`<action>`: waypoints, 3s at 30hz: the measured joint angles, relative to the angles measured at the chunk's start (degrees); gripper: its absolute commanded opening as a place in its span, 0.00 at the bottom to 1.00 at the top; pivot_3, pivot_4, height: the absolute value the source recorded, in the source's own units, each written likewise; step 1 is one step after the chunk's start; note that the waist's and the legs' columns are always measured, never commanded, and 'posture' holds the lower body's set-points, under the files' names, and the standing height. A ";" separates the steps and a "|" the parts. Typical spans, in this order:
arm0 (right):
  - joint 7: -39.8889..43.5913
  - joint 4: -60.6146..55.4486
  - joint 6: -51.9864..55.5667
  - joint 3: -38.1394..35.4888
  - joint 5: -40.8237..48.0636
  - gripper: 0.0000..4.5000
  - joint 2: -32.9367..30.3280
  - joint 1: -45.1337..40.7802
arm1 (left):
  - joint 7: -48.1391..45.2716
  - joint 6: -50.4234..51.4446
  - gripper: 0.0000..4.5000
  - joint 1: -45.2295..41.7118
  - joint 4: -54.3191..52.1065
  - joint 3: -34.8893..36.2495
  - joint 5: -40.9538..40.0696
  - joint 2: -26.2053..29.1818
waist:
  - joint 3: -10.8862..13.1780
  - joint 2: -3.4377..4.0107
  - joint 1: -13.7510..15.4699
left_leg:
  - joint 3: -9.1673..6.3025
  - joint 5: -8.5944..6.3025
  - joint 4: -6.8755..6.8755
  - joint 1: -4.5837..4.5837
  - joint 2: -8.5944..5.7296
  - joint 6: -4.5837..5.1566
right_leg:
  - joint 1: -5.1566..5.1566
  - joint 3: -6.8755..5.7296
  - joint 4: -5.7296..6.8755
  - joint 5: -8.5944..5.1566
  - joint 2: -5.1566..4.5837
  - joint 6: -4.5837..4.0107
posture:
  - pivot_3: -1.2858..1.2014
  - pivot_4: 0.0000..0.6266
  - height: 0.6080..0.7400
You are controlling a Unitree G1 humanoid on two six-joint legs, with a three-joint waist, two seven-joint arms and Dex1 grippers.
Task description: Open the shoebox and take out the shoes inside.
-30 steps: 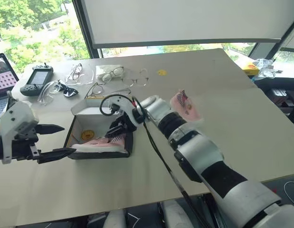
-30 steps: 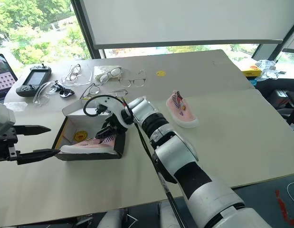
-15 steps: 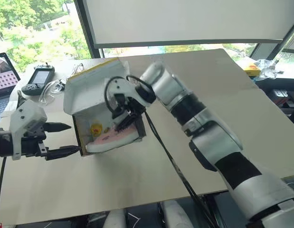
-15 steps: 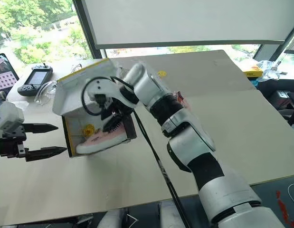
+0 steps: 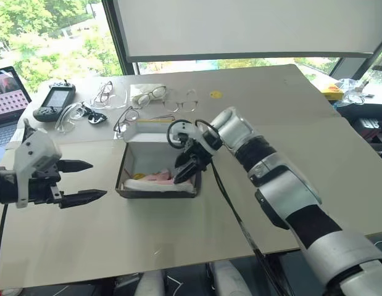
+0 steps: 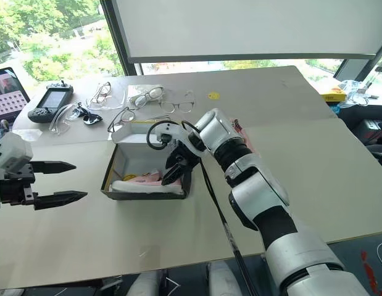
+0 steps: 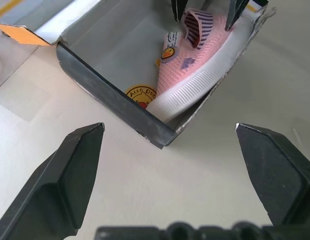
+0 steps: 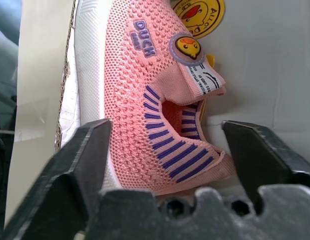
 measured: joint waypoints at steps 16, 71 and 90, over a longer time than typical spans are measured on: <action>1.63 -22.73 -11.55 2.73 -0.25 0.99 -12.14 -2.00 | -0.69 -2.17 1.00 -1.71 2.40 -2.83 0.60 0.39 | 0.00 -0.01 0.02 | 0.04 0.00 0.01 0.03 0.02 0.00 | 0.02 -0.03 0.00 -0.02 0.00 0.03 | 0.52 0.24 1.00; 1.92 8.88 -44.54 18.14 -16.59 0.61 4.50 -7.64 | 2.86 -2.40 1.00 -2.73 0.10 -6.48 -0.03 -0.22 | 0.01 0.00 -0.05 | 0.02 0.01 0.10 0.16 0.05 -0.02 | 0.05 -0.03 0.23 -0.07 0.04 -0.05 | 0.52 0.24 1.00; 1.97 9.16 -39.48 12.89 -9.27 0.13 5.61 -13.02 | 3.06 -2.52 1.00 -3.81 0.18 -8.21 0.06 -0.58 | 0.02 0.01 -0.04 | 0.00 0.01 0.10 0.16 0.07 -0.02 | 0.00 -0.03 0.28 -0.08 0.05 -0.08 | 0.52 0.24 1.00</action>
